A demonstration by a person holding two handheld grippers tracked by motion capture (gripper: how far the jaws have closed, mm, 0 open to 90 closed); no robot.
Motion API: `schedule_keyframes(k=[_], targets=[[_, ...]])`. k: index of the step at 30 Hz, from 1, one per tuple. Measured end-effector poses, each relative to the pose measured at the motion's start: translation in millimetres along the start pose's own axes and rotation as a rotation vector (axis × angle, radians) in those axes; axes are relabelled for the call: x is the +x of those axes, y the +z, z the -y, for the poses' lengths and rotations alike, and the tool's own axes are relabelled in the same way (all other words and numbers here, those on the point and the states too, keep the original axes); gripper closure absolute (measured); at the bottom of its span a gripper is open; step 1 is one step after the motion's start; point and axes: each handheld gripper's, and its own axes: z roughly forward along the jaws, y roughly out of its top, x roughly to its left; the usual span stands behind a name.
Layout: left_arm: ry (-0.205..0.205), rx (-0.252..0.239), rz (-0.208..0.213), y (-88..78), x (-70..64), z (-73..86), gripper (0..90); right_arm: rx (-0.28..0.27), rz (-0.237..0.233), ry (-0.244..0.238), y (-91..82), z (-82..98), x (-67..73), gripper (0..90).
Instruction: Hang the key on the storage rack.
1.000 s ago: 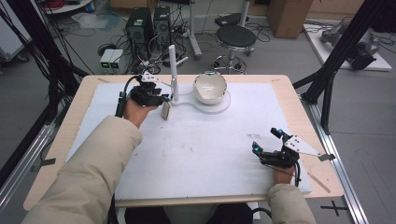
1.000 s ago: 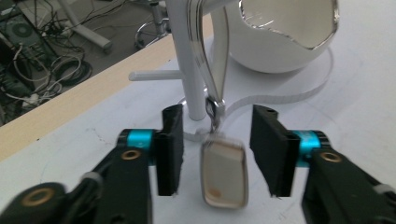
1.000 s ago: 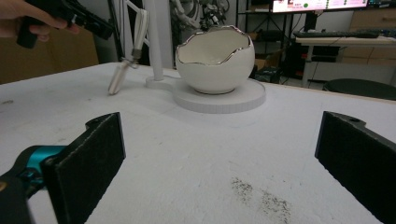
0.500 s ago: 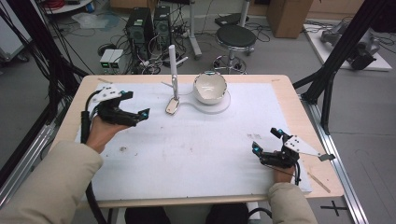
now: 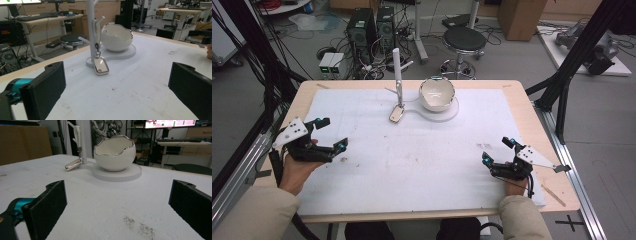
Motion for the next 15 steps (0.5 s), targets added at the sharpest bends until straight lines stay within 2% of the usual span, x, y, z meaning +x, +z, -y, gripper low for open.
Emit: schedule_keyframes(k=[3,7,12,15], targets=[[0.002,-0.013,-0.019,-5.6,-4.1,13.8,1.7,-0.002,0.002,-0.016,0.2,0.0,0.4,0.7],[0.000,-0.060,-0.031,-12.5,-8.4,31.4,1.7,-0.002,0.001,-0.007,-0.4,0.2,0.8,0.7],[-0.007,-0.085,-0.054,-17.9,-13.9,50.5,1.7,-0.006,0.001,-0.007,-0.5,0.2,0.3,0.7],[0.000,-0.119,-0.073,-19.9,-17.6,59.9,1.7,-0.006,0.000,-0.007,-0.3,0.2,0.3,0.7]])
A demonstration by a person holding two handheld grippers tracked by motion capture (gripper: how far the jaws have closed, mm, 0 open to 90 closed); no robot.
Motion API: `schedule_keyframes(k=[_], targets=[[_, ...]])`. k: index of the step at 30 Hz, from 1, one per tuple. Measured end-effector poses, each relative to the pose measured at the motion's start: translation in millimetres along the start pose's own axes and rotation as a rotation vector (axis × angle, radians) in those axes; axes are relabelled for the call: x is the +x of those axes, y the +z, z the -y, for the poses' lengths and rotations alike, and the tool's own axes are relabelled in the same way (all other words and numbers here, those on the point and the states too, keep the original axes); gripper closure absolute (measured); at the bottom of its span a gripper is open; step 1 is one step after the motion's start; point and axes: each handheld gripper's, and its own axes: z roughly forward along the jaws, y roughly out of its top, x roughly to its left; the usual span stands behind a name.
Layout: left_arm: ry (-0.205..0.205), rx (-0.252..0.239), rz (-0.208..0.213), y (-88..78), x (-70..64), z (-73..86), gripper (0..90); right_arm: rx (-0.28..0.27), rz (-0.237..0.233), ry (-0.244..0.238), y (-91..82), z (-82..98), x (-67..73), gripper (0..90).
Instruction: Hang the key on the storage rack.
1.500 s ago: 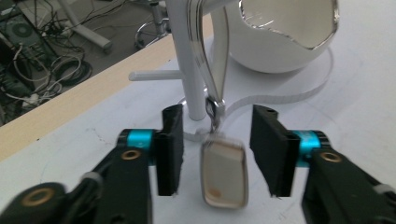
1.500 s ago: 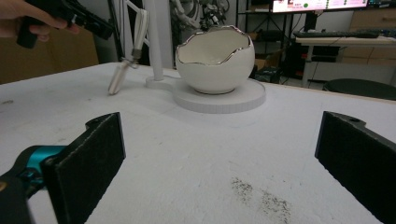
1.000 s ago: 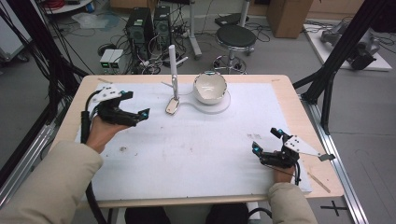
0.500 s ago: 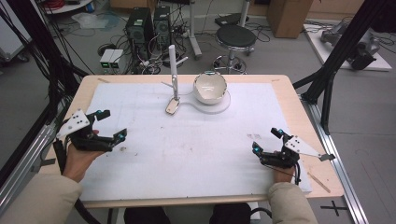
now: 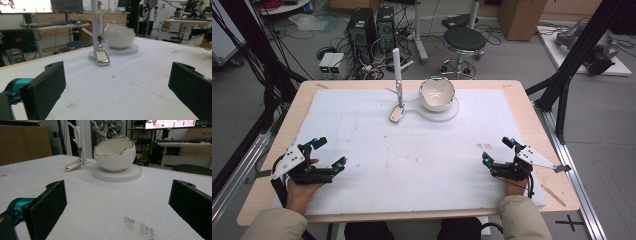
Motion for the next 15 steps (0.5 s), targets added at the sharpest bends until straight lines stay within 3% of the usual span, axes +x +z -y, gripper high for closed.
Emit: schedule_keyframes(k=[5,10,15], targets=[[-0.010,0.006,-0.039,-2.6,1.5,10.8,1.7,-0.003,0.002,-0.006,0.2,0.0,-0.5,0.7],[-0.013,-0.016,-0.039,-5.6,1.5,14.1,1.7,0.001,-0.001,0.004,0.1,0.0,-0.4,0.7],[-0.021,-0.006,-0.040,-4.3,2.3,14.0,1.7,0.007,0.003,0.003,0.3,-0.1,0.1,0.7]])
